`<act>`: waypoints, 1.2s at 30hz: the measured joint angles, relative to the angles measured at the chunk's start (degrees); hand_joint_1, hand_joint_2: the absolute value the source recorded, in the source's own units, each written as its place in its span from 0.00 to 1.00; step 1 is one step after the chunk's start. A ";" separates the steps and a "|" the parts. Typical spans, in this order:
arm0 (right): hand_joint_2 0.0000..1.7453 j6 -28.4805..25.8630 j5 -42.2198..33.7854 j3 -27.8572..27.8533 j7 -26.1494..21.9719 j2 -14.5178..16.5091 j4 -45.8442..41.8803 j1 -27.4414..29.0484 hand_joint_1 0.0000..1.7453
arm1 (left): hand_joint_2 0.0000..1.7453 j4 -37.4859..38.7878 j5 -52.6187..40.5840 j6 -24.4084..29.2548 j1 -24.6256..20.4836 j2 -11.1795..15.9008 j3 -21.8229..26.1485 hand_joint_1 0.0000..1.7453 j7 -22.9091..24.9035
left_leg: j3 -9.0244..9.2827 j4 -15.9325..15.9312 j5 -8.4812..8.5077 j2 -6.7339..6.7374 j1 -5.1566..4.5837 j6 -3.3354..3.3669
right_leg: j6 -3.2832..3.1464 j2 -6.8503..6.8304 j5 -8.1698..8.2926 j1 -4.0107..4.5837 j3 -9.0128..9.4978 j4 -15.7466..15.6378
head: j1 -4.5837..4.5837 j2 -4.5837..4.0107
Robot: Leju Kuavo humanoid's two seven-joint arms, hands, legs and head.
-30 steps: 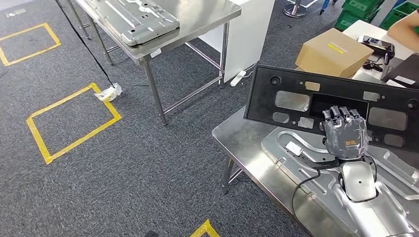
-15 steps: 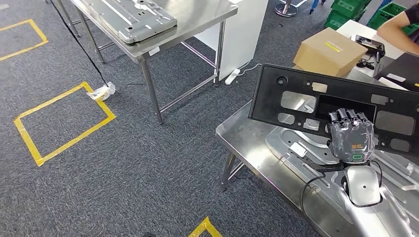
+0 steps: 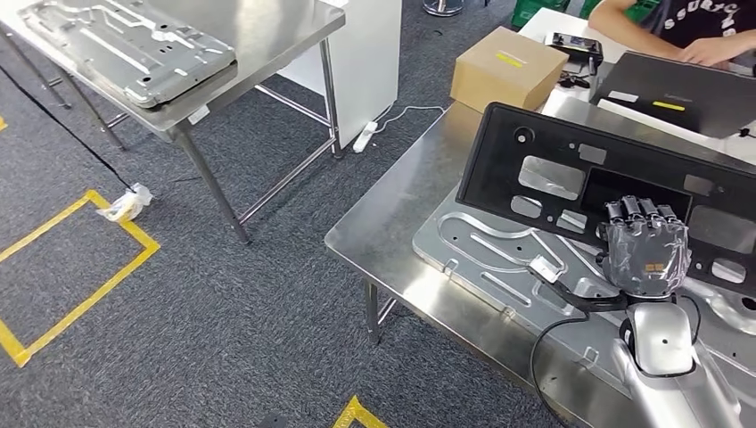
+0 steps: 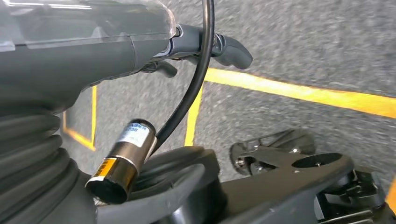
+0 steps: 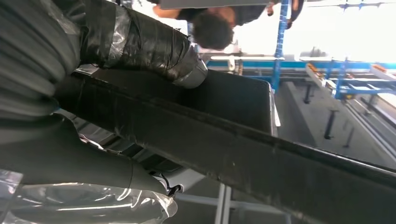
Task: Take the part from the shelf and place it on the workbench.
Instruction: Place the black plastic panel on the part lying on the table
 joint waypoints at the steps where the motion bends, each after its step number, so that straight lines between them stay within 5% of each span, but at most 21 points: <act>1: 1.00 0.01 0.00 -0.28 -0.42 0.33 0.01 0.16 0.93 | 1.00 0.00 0.00 -0.13 -0.08 0.03 -0.01 0.00 -0.06 | 0.69 -1.88 1.73 -0.18 0.04 0.10 | 0.01 0.89 0.00 0.00 0.01 0.09 | 0.00 0.00; 3: 1.00 0.01 0.00 -0.98 -1.21 1.16 0.02 0.50 0.93 | 1.00 0.01 0.03 -0.38 0.02 0.23 -0.03 0.00 -0.25 | 3.97 -9.70 6.06 -2.53 0.22 0.53 | 0.12 2.64 -0.01 -0.03 -0.07 0.29 | 0.02 0.00; 5: 1.00 0.01 0.00 -1.43 -1.44 1.83 0.02 0.72 0.93 | 1.00 0.02 0.06 -0.46 0.21 0.46 -0.04 0.00 -0.38 | 6.17 -15.19 7.94 -5.46 0.41 0.88 | 0.65 4.20 0.15 -0.16 -0.57 0.50 | 0.04 0.00; 6: 1.00 0.01 0.00 -1.57 -1.52 2.08 0.02 0.91 0.93 | 1.00 0.02 0.06 -0.48 0.26 0.53 -0.04 0.00 -0.41 | 6.42 -15.93 7.87 -6.10 0.39 1.02 | 1.09 4.93 0.32 -0.32 -0.88 0.47 | 0.04 0.00; 8: 1.00 0.01 0.00 -1.93 -1.72 2.35 0.02 1.40 0.93 | 1.00 0.02 0.06 -0.51 0.24 0.56 -0.07 0.00 -0.42 | 6.62 -16.49 8.22 -4.75 0.37 1.41 | 1.97 6.04 0.71 -0.64 -1.29 0.18 | 0.00 0.00; 10: 1.00 0.00 0.00 -2.34 -1.84 2.44 0.02 1.67 0.93 | 1.00 0.03 0.06 -0.54 0.25 0.62 -0.08 0.00 -0.45 | 6.96 -17.39 8.79 -3.12 0.64 2.08 | 2.39 3.42 -0.28 -0.39 -2.13 1.62 | 0.20 0.00; 12: 1.00 0.00 0.00 -2.53 -1.91 2.64 0.02 1.64 0.93 | 1.00 0.04 0.05 -0.65 0.38 0.69 -0.08 0.00 -0.50 | 7.10 -17.84 9.02 -1.36 0.66 2.50 | 2.67 -0.84 -3.60 -0.20 -4.92 7.58 | 0.49 0.00; 14: 1.00 0.01 0.00 -2.55 -1.99 2.90 0.02 1.96 0.93 | 1.00 0.04 0.04 -0.77 0.68 0.73 -0.08 0.00 -0.53 | 7.07 -17.80 8.89 0.45 0.56 2.58 | 3.07 -2.32 -6.30 -0.46 -8.04 14.32 | 0.57 0.00; 15: 1.00 0.01 0.00 -2.55 -2.03 3.00 0.02 2.24 0.93 | 1.00 0.04 0.04 -0.81 0.80 0.74 -0.08 0.00 -0.55 | 7.09 -17.77 8.78 1.31 0.55 2.55 | 3.24 -2.50 -6.23 -0.59 -8.49 15.38 | 0.57 0.00; 17: 1.00 0.01 0.00 -2.63 -2.14 3.14 0.01 2.57 0.93 | 1.00 0.04 0.04 -0.90 0.89 0.75 -0.08 0.00 -0.58 | 7.23 -17.56 8.43 2.96 0.56 2.30 | 3.43 -3.42 -3.29 -0.77 -5.88 10.84 | 0.57 0.00; 19: 1.00 0.01 0.00 -2.86 -2.26 3.28 -0.07 2.61 0.93 | 1.00 0.05 0.04 -0.97 0.86 0.80 -0.09 0.00 -0.61 | 7.46 -17.15 7.87 4.35 0.34 1.76 | 3.06 -6.23 -0.65 -0.45 -1.82 3.22 | 0.57 0.00; 21: 1.00 0.01 0.00 -3.03 -2.34 3.46 -0.16 2.67 0.93 | 1.00 0.07 0.04 -1.03 0.87 0.87 -0.10 0.00 -0.64 | 7.71 -16.94 7.38 5.51 0.03 1.05 | 2.29 -7.52 -0.26 0.05 -0.49 0.38 | 0.55 0.00; 24: 1.00 0.00 0.00 -3.14 -2.50 3.59 -0.25 3.00 0.93 | 1.00 0.07 0.04 -1.12 0.82 0.92 -0.16 0.00 -0.71 | 8.23 -16.74 6.57 6.45 0.07 -0.03 | 1.27 -5.31 -0.08 -0.05 -0.52 0.28 | 0.52 0.00; 26: 1.00 -0.01 0.00 -3.27 -2.56 3.73 -0.31 3.05 0.93 | 1.00 0.07 0.04 -1.12 0.81 0.95 -0.22 0.00 -0.77 | 7.04 -13.26 4.04 3.65 0.40 -0.58 | 0.53 -3.88 0.14 -0.40 -0.31 -0.05 | 0.48 0.00; 27: 1.00 -0.02 0.00 -3.31 -2.60 3.90 -0.32 3.10 0.93 | 1.00 0.07 0.04 -1.12 0.83 0.97 -0.25 0.00 -0.80 | 5.55 -9.76 2.10 1.77 0.54 -0.69 | 0.30 -3.21 0.18 -0.40 -0.33 -0.09 | 0.48 0.00; 29: 1.00 -0.02 0.00 -3.33 -2.77 4.35 -0.30 3.31 0.93 | 1.00 0.07 0.04 -1.10 0.73 1.02 -0.29 0.00 -0.88 | 1.96 -2.28 -0.96 0.22 0.61 -0.73 | 0.02 -1.68 0.21 -0.25 -0.44 -0.02 | 0.47 0.00; 31: 1.00 -0.01 0.00 -3.34 -2.99 4.72 -0.27 3.53 0.93 | 1.00 0.07 0.04 -1.10 0.58 1.04 -0.32 0.00 -0.91 | 1.10 -1.12 0.26 -0.02 0.60 -0.51 | -0.03 0.08 0.21 -0.06 -0.45 0.14 | 0.46 0.00; 34: 1.00 -0.01 0.00 -3.42 -3.13 5.01 -0.27 3.61 0.93 | 1.00 0.07 0.06 -1.08 0.72 1.20 -0.44 0.00 -0.82 | 5.03 -11.18 6.48 -0.94 0.48 0.54 | 0.04 2.08 0.13 0.15 -0.50 0.54 | 0.46 0.00; 36: 1.00 0.01 0.00 -3.46 -2.62 4.95 -0.25 3.73 0.93 | 1.00 0.08 0.09 -1.01 0.75 1.37 -0.52 0.00 -0.74 | 6.58 -15.43 7.58 -1.66 0.30 1.02 | 0.53 2.94 0.24 0.15 -0.91 0.75 | 0.48 0.00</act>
